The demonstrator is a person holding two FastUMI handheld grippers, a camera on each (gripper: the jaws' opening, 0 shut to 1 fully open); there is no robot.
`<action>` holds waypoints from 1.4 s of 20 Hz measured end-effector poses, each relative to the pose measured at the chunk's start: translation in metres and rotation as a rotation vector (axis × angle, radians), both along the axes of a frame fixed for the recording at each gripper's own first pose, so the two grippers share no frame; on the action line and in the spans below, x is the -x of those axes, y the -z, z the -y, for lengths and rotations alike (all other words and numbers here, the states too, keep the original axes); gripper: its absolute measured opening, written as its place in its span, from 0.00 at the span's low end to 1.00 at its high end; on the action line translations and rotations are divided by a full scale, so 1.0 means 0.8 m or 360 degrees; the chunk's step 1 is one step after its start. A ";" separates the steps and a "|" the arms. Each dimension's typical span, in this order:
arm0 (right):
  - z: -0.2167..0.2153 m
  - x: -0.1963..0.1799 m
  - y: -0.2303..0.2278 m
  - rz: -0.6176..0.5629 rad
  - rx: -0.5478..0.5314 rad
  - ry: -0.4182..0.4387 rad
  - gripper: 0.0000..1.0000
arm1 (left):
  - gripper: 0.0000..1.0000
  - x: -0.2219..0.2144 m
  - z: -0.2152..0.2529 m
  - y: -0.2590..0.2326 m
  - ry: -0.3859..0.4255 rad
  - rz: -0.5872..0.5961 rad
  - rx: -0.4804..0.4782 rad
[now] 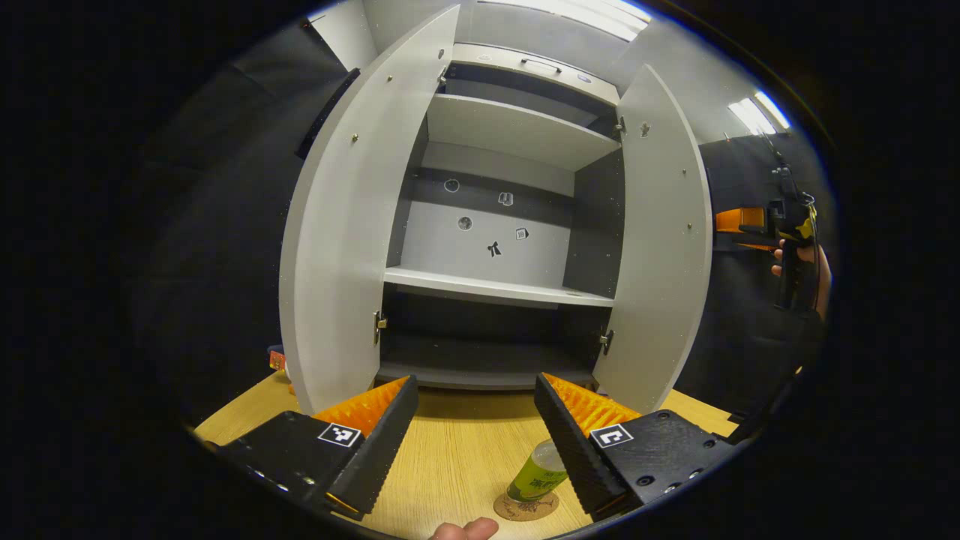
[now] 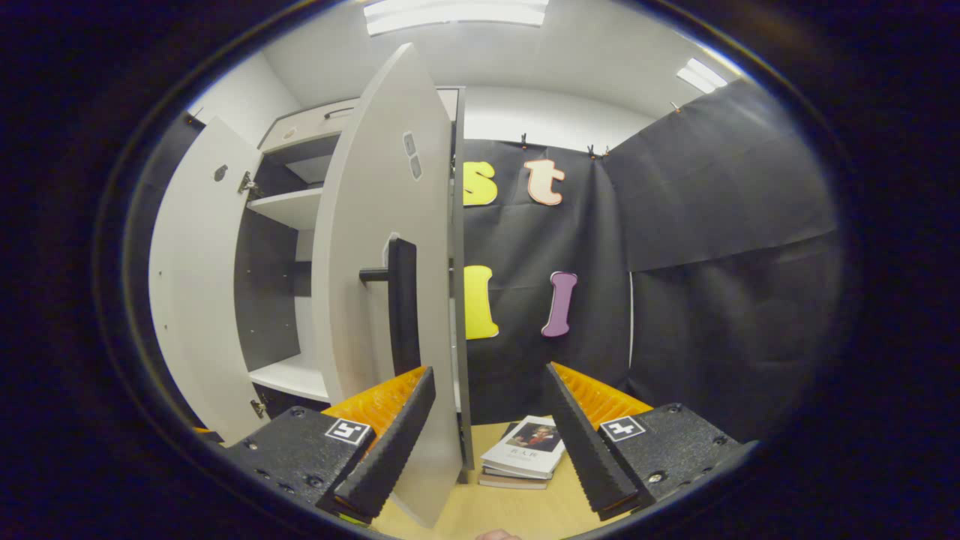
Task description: Grasp the bottle in the cabinet with the left hand and place it on the coaster, then close the right door with the right hand and the left door with the left hand.
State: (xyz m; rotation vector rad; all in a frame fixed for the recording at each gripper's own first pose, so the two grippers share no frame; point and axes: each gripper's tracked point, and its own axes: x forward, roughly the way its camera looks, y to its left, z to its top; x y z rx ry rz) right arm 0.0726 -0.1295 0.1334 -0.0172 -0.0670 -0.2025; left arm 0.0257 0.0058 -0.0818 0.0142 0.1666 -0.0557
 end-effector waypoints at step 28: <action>-0.108 0.016 0.102 -0.0061 -0.0050 -0.0310 0.97 | 0.95 -0.002 0.035 -0.061 0.0074 0.0138 -0.0005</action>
